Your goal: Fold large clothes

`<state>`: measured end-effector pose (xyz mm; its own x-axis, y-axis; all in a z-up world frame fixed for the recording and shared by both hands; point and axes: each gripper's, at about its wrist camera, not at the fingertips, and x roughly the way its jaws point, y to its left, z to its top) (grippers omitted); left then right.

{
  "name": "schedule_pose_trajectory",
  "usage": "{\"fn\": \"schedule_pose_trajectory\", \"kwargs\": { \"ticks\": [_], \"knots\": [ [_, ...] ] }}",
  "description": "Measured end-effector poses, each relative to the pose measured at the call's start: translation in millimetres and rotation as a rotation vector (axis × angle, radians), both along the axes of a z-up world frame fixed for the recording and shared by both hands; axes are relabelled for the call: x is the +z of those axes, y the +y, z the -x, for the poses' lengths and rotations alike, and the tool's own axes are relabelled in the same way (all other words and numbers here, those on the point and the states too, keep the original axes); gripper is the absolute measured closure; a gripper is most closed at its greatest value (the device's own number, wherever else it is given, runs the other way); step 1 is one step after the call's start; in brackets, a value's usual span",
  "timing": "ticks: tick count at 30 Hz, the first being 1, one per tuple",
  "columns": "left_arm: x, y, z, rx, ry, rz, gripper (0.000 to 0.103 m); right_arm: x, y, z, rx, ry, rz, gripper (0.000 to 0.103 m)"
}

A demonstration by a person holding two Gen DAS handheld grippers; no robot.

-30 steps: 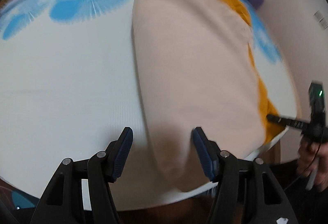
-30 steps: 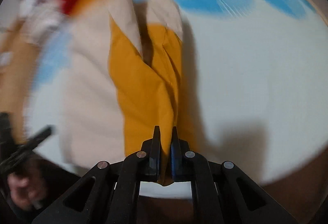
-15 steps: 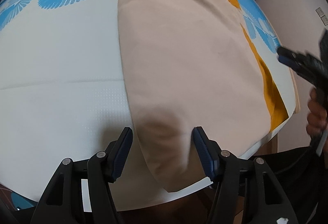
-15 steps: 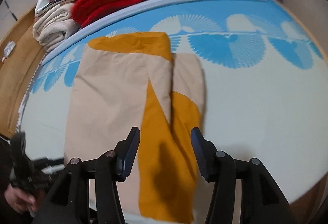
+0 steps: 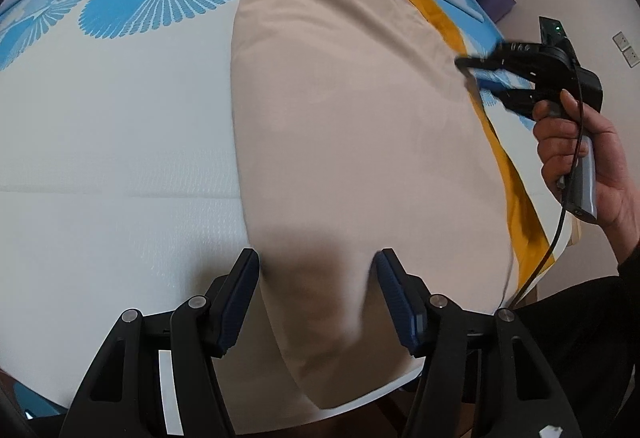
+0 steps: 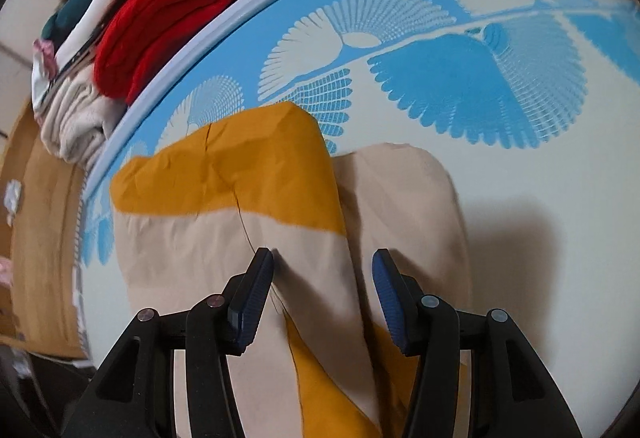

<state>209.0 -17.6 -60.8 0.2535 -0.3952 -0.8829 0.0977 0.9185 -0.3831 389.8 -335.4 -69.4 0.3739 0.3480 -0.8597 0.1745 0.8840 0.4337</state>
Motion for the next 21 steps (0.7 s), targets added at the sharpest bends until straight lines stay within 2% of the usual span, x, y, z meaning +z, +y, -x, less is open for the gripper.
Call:
{"fn": "schedule_pose_trajectory", "kwargs": {
  "ticks": [1, 2, 4, 5, 7, 9, 10, 11, 12, 14, 15, 16, 17, 18, 19, 21],
  "knots": [
    [-1.2, 0.0, -1.0, -0.002, 0.004, -0.001, 0.046, -1.6, -0.3, -3.5, -0.002, 0.001, -0.031, 0.099],
    [-2.5, -1.1, -1.3, -0.008, 0.010, -0.002, 0.046, -1.1, -1.7, -5.4, -0.006, -0.006, -0.068, 0.100],
    [-9.1, -8.4, -2.2, -0.048, 0.041, 0.004, 0.039, 8.1, -12.9, -4.4, -0.065, -0.066, -0.104, 0.101],
    [-12.9, -12.3, -2.0, -0.069, 0.056, 0.007, 0.036, 6.4, -20.8, -4.0, -0.110, -0.057, -0.080, 0.101],
    [-17.1, -19.4, 0.5, -0.093, 0.073, -0.011, 0.036, -7.4, -29.5, -2.1, -0.162, 0.029, 0.031, 0.101],
    [-17.8, -22.9, 2.8, -0.114, 0.078, -0.022, 0.036, -17.9, -29.9, -0.4, -0.150, 0.080, 0.070, 0.099],
    [-17.9, -23.7, 2.7, -0.116, 0.083, -0.022, 0.036, -15.3, -28.8, 0.3, -0.136, 0.071, 0.085, 0.095],
    [-18.2, -23.5, 2.8, -0.116, 0.090, -0.020, 0.036, -6.9, -26.8, 2.3, -0.116, 0.041, 0.116, 0.085],
    [-18.9, -22.9, 3.2, -0.117, 0.098, -0.015, 0.036, 0.3, -26.0, 4.9, -0.104, 0.019, 0.148, 0.079],
    [-20.0, -21.9, 1.5, -0.118, 0.118, 0.008, 0.036, 15.0, -27.8, 18.0, -0.078, -0.018, 0.198, 0.048],
    [-20.6, -19.9, -0.6, -0.117, 0.129, 0.022, 0.036, 17.4, -30.8, 25.2, -0.064, -0.027, 0.172, 0.042],
    [-20.6, -16.4, -4.2, -0.112, 0.142, 0.042, 0.036, 19.0, -32.2, 33.9, -0.029, -0.029, 0.105, 0.032],
    [-20.6, -12.5, -8.0, -0.098, 0.151, 0.064, 0.036, 15.3, -32.6, 41.9, 0.013, -0.011, 0.039, 0.028],
    [-18.6, -10.4, -11.8, -0.071, 0.157, 0.087, 0.036, 3.8, -30.6, 52.6, 0.083, 0.049, -0.034, 0.027],
    [-16.1, -7.2, -16.8, -0.039, 0.156, 0.112, 0.036, -6.2, -28.6, 61.9, 0.129, 0.103, -0.028, 0.027],
    [-13.5, 1.8, -28.5, 0.016, 0.156, 0.168, 0.036, -22.0, -26.8, 79.4, 0.186, 0.177, 0.089, 0.027]
  ]
}}
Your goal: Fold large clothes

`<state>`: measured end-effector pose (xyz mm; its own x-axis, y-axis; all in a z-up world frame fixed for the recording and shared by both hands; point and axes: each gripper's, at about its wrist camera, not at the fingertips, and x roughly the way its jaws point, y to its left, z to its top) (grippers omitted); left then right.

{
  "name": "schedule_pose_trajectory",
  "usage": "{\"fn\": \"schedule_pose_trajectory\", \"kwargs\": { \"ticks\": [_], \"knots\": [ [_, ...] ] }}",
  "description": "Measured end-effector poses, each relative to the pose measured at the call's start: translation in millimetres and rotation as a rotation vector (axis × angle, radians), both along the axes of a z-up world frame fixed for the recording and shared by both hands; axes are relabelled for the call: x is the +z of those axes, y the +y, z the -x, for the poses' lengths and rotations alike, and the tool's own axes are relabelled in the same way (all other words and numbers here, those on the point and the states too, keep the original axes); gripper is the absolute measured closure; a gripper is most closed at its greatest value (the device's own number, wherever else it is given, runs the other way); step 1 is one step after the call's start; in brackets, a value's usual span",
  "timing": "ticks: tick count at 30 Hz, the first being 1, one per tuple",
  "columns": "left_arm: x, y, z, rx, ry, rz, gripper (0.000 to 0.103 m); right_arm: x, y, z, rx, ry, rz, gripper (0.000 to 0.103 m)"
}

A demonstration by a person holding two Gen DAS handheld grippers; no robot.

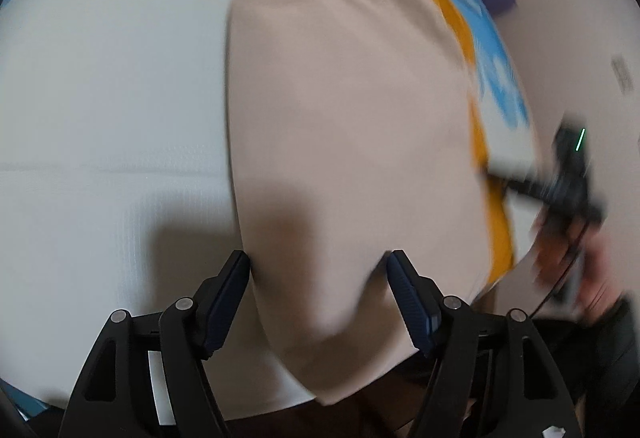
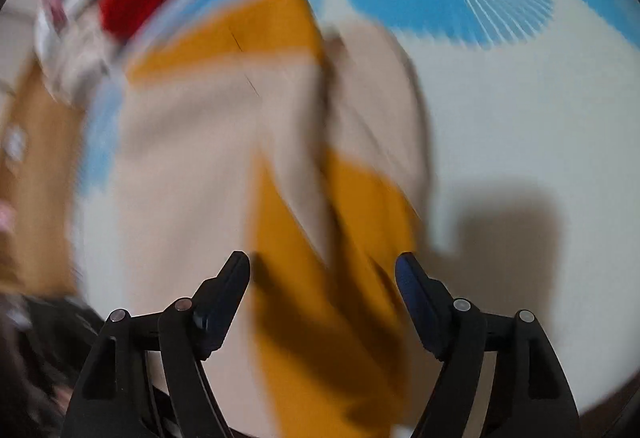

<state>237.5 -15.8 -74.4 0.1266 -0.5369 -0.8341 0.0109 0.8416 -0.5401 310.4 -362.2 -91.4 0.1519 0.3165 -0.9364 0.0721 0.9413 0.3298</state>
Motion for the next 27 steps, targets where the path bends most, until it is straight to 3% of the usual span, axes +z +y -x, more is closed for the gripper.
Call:
{"fn": "schedule_pose_trajectory", "kwargs": {
  "ticks": [2, 4, 12, 13, 14, 15, 17, 20, 21, 24, 27],
  "knots": [
    [-4.1, 3.4, -11.4, 0.032, 0.022, 0.034, 0.033, -12.6, -3.5, 11.1, 0.016, 0.049, 0.031, 0.026],
    [-8.6, 12.4, -12.1, 0.059, 0.045, 0.039, 0.032, -21.1, -11.6, 17.0, -0.021, 0.083, -0.032, 0.026],
    [-43.1, 18.5, -65.1, 0.177, 0.101, 0.133, 0.021, -28.8, -8.9, 7.8, -0.049, 0.080, -0.061, 0.028],
    [-44.9, 16.1, -70.5, 0.185, 0.096, 0.140, 0.021, -29.1, -6.7, 5.7, -0.049, 0.075, -0.063, 0.033],
    [-45.1, 14.7, -75.0, 0.190, 0.083, 0.143, 0.021, -30.7, -4.6, 3.3, -0.048, 0.075, -0.074, 0.046],
    [-43.4, 12.6, -78.8, 0.187, 0.058, 0.136, 0.023, -31.8, -2.9, 1.8, -0.048, 0.076, -0.090, 0.050],
    [-38.8, 11.8, -83.3, 0.175, 0.017, 0.112, 0.031, -32.6, 4.4, -4.2, -0.046, 0.065, -0.092, 0.070],
    [-17.3, 18.1, -94.9, 0.170, -0.060, 0.112, 0.063, -22.5, 11.8, -8.5, -0.043, 0.021, -0.110, 0.082],
    [-9.6, 24.2, -98.3, 0.170, -0.084, 0.128, 0.068, -17.4, 13.9, -10.1, -0.050, 0.002, -0.122, 0.083],
    [24.6, 38.2, -114.0, 0.161, -0.181, 0.096, 0.069, 1.7, 21.2, -25.5, -0.084, -0.088, -0.185, 0.086],
    [41.6, 61.6, -134.5, 0.194, -0.212, 0.020, 0.066, 14.9, 41.5, -46.8, -0.102, -0.154, -0.234, 0.086]
  ]
}}
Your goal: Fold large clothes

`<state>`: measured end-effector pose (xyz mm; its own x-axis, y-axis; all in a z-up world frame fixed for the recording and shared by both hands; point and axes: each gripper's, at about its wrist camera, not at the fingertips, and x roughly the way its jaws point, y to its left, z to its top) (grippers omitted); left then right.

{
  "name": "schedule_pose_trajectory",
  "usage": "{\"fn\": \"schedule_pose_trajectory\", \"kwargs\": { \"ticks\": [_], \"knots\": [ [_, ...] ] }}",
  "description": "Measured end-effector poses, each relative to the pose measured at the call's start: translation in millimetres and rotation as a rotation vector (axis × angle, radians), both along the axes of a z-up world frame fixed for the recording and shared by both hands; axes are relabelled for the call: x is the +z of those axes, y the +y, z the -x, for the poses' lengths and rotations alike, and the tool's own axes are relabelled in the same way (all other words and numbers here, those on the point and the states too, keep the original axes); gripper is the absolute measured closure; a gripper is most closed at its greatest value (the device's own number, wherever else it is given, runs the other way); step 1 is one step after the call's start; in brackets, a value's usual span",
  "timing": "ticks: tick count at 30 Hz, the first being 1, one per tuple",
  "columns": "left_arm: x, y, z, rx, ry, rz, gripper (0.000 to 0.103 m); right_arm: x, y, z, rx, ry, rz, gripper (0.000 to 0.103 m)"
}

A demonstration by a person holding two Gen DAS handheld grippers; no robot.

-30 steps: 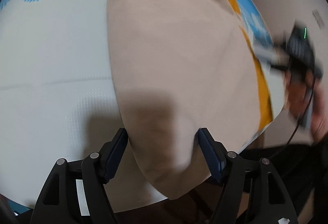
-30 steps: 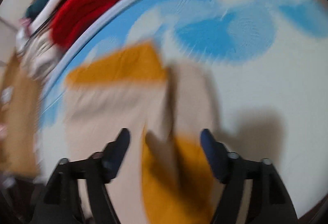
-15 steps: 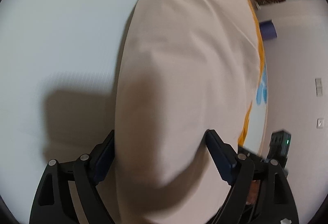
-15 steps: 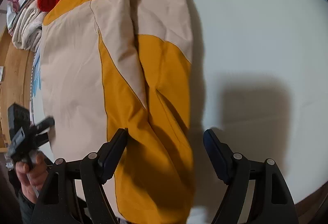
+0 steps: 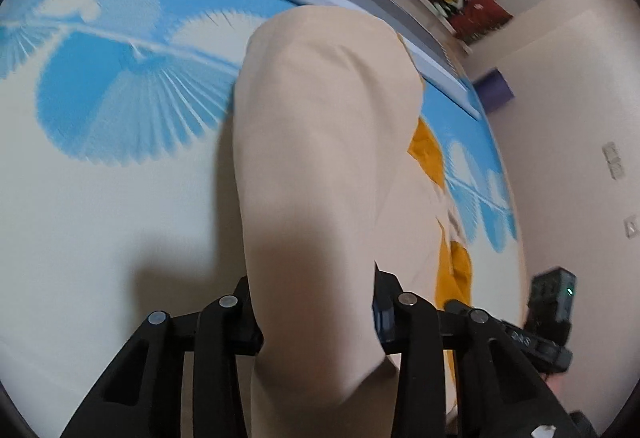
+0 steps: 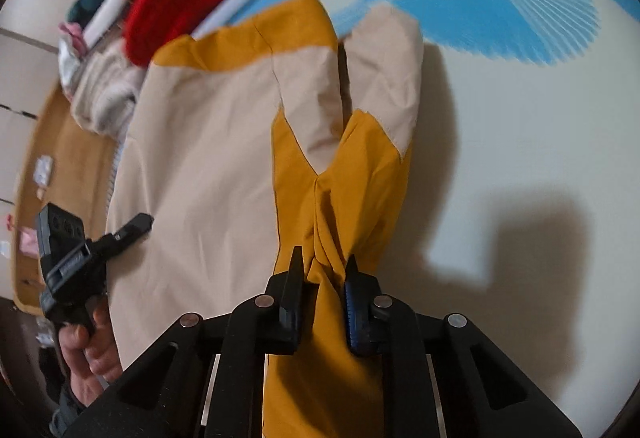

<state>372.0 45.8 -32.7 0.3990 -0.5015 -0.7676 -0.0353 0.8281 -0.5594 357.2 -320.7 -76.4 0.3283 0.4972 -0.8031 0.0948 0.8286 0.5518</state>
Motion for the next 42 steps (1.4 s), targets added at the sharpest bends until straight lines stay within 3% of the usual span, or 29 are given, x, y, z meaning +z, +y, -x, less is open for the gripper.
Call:
{"fn": "schedule_pose_trajectory", "kwargs": {
  "ticks": [3, 6, 10, 12, 14, 16, 20, 21, 24, 26, 27, 28, 30, 31, 33, 36, 38, 42],
  "knots": [
    [-1.3, 22.6, -13.2, 0.066, 0.029, -0.050, 0.055, 6.7, 21.9, -15.9, 0.011, -0.053, 0.005, 0.086],
    [-15.5, 41.6, -4.6, 0.124, 0.084, -0.125, 0.055, 2.2, 39.9, -21.7, 0.034, -0.030, 0.106, 0.080],
    [-7.3, 41.9, 15.0, 0.007, 0.100, -0.085, 0.055, -4.6, 32.7, -18.3, 0.038, 0.028, 0.221, 0.073],
    [-4.8, 38.2, 27.6, -0.063, 0.112, -0.082, 0.054, -1.7, 22.5, -4.6, 0.051, 0.027, 0.198, 0.068],
    [-6.6, 29.4, 37.6, -0.124, 0.134, -0.139, 0.055, 6.2, 24.1, 3.0, 0.081, 0.020, 0.137, 0.061],
    [-10.4, 26.6, 41.1, -0.153, 0.162, -0.196, 0.055, 12.2, 27.2, 12.8, 0.115, 0.003, 0.113, 0.061],
    [-13.9, 18.5, 58.0, -0.211, 0.179, -0.217, 0.056, 22.1, 36.1, 30.4, 0.152, -0.018, 0.084, 0.059],
    [-19.6, 11.8, 62.6, -0.231, 0.191, -0.292, 0.056, 22.3, 39.8, 35.8, 0.173, -0.011, 0.083, 0.059],
    [-24.4, -3.7, 79.2, -0.266, 0.165, -0.435, 0.054, 0.4, 59.0, 47.7, 0.289, 0.077, 0.248, 0.055],
    [-8.2, -10.8, 90.2, -0.231, 0.086, -0.504, 0.056, -19.2, 67.0, 56.1, 0.358, 0.144, 0.427, 0.055],
    [2.6, -13.9, 94.3, -0.206, 0.038, -0.536, 0.053, -17.9, 68.6, 59.1, 0.363, 0.134, 0.493, 0.055],
    [19.9, -16.4, 103.1, -0.173, -0.028, -0.557, 0.051, -10.4, 71.2, 61.6, 0.364, 0.103, 0.536, 0.055],
    [51.4, -18.1, 124.6, -0.114, -0.125, -0.551, 0.034, 18.3, 77.0, 67.2, 0.336, -0.006, 0.614, 0.055],
    [61.5, -18.6, 133.2, -0.099, -0.158, -0.546, 0.030, 45.1, 79.9, 73.7, 0.291, -0.106, 0.664, 0.055],
    [84.4, -23.0, 154.3, -0.070, -0.222, -0.556, 0.015, 96.2, 82.4, 93.6, 0.192, -0.279, 0.659, 0.052],
    [105.7, -22.9, 181.2, -0.028, -0.286, -0.544, 0.009, 147.0, 87.7, 133.5, 0.063, -0.445, 0.611, 0.033],
    [114.8, -20.0, 192.8, 0.000, -0.314, -0.540, 0.008, 170.3, 97.6, 169.1, -0.004, -0.541, 0.599, 0.013],
    [121.6, -14.8, 229.6, 0.042, -0.343, -0.530, 0.001, 180.1, 128.2, 227.4, -0.043, -0.583, 0.597, 0.009]
  ]
}}
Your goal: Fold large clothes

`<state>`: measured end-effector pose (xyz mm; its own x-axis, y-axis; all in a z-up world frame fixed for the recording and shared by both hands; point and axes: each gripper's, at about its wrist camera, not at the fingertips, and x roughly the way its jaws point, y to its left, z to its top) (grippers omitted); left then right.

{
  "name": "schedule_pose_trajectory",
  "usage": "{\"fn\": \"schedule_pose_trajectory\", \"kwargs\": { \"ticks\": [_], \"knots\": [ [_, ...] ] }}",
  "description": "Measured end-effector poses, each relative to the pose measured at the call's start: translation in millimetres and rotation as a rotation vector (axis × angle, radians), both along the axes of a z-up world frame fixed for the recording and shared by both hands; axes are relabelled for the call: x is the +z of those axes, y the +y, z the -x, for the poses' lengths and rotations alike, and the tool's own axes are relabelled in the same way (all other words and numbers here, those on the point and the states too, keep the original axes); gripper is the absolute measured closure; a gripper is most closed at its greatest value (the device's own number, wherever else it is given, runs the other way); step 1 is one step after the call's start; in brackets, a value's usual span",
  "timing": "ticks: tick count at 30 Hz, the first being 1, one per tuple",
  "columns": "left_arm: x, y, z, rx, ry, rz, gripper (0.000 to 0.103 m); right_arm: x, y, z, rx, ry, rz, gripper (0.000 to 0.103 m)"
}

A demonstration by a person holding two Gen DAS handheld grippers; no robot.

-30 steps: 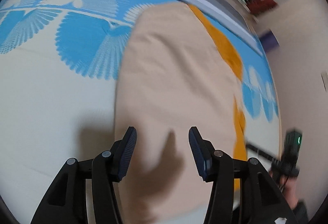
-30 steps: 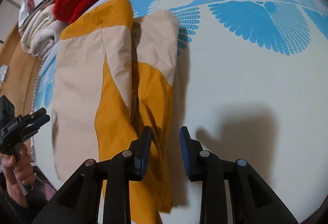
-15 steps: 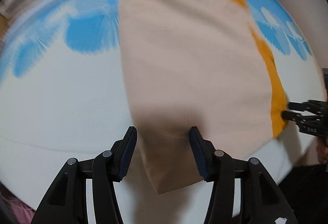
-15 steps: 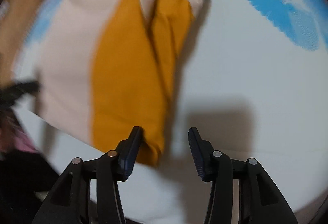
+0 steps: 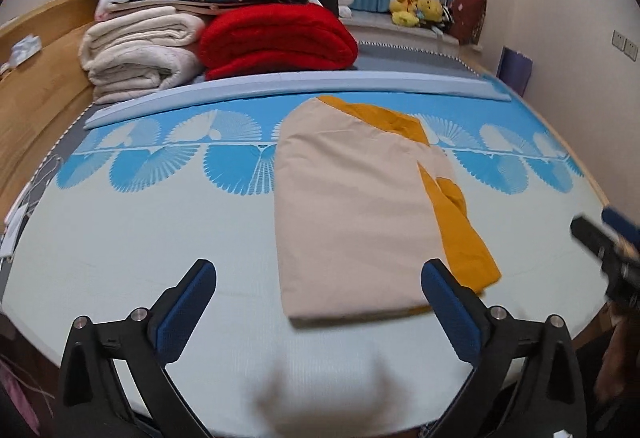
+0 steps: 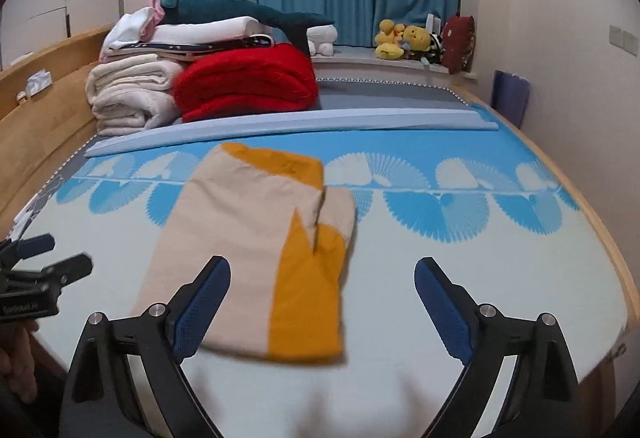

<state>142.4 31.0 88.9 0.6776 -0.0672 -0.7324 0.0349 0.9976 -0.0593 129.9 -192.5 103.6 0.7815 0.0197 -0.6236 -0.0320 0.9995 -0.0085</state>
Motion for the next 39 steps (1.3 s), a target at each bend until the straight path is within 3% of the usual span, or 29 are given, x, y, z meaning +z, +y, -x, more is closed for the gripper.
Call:
{"fn": "schedule_pose_trajectory", "kwargs": {
  "ticks": [6, 9, 13, 16, 39],
  "knots": [
    [-36.1, 4.7, 54.8, 0.028, -0.006, 0.029, 0.001, -24.1, 24.6, 47.8, -0.011, 0.052, -0.019, 0.006],
    [-55.5, 4.7, 48.7, 0.031, 0.102, 0.047, 0.001, -51.3, 31.5, 52.9, 0.006, 0.126, 0.020, 0.006],
    [-61.8, 0.9, 38.2, 0.023, 0.087, 0.007, 0.001, -60.8, 36.9, 48.2, 0.004, 0.152, 0.060, 0.006],
    [-70.5, -2.4, 33.1, 0.017, 0.116, 0.022, 0.001, -65.6, 34.7, 43.7, -0.007, 0.176, 0.044, 0.006],
    [-66.3, -6.9, 38.9, 0.016, 0.093, 0.031, 0.001, -68.5, 46.8, 37.2, 0.005, 0.176, 0.020, 0.006]
  ]
}}
